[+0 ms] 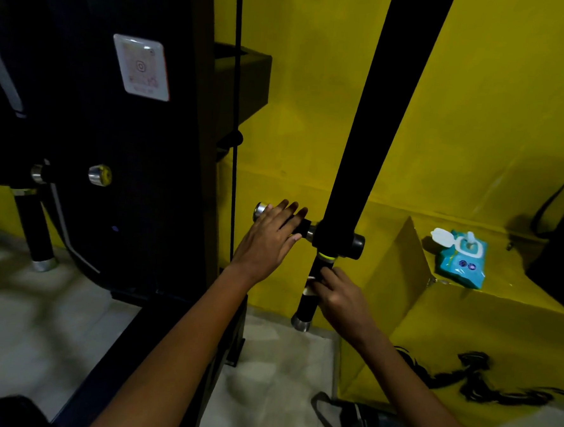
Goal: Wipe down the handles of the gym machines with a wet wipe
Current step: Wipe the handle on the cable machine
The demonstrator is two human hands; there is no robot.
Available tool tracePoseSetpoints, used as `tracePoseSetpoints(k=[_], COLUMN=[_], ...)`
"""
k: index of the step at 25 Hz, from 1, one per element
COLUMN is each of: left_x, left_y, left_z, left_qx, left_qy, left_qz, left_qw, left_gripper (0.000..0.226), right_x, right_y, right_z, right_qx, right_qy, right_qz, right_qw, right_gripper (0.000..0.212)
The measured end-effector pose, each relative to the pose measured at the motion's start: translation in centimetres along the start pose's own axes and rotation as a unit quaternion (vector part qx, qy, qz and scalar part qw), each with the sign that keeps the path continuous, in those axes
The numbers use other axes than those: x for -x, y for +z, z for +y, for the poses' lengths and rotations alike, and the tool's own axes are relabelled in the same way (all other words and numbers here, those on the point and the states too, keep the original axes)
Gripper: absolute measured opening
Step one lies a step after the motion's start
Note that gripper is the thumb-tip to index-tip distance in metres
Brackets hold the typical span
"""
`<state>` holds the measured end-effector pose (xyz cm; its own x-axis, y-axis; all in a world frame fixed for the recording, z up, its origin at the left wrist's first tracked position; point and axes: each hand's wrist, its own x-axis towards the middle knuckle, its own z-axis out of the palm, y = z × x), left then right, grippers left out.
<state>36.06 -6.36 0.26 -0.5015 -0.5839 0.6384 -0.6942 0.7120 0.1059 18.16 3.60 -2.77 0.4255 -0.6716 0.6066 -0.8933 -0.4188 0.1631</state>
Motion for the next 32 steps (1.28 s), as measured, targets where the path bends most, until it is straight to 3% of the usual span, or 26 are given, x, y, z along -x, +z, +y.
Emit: tracePoseSetpoints(k=[6,11,15,20,24,28,32], left_x=[-0.1,0.0,0.2,0.2,0.1,0.1,0.1], left_y=[-0.2,-0.2,-0.2,-0.1,-0.3,-0.1,-0.3], left_z=[0.1,0.3,0.3,0.6,0.5,0.5,0.4], left_qx=[-0.01,-0.007,-0.005,-0.004,-0.003,-0.002,0.002], left_qy=[0.001,-0.009,-0.012,-0.014,-0.013,-0.02,-0.016], left_qz=[-0.007,-0.006,-0.007,-0.002,-0.009,-0.009,-0.013], left_qw=[1.0,1.0,1.0,1.0,1.0,1.0,1.0], left_gripper=[0.05,0.05,0.051,0.051,0.051,0.05,0.05], right_x=[1.4,0.3,2.0,1.1,2.6,2.7,4.3], right_y=[0.9,0.2,1.4,0.5,1.6,2.0,3.3], right_z=[-0.8,-0.3,-1.2,-0.9,-1.7,-1.6,-2.8], right_qx=[0.007,0.003,0.001,0.001,-0.011,-0.015,-0.002], right_qy=[-0.014,0.026,-0.013,0.018,-0.006,0.004,-0.024], right_qz=[-0.053,-0.016,-0.068,-0.025,-0.055,-0.055,-0.109], right_qw=[0.998,1.0,0.998,1.0,0.998,0.998,0.994], right_gripper=[0.03,0.025,0.029,0.014,0.027,0.025,0.026])
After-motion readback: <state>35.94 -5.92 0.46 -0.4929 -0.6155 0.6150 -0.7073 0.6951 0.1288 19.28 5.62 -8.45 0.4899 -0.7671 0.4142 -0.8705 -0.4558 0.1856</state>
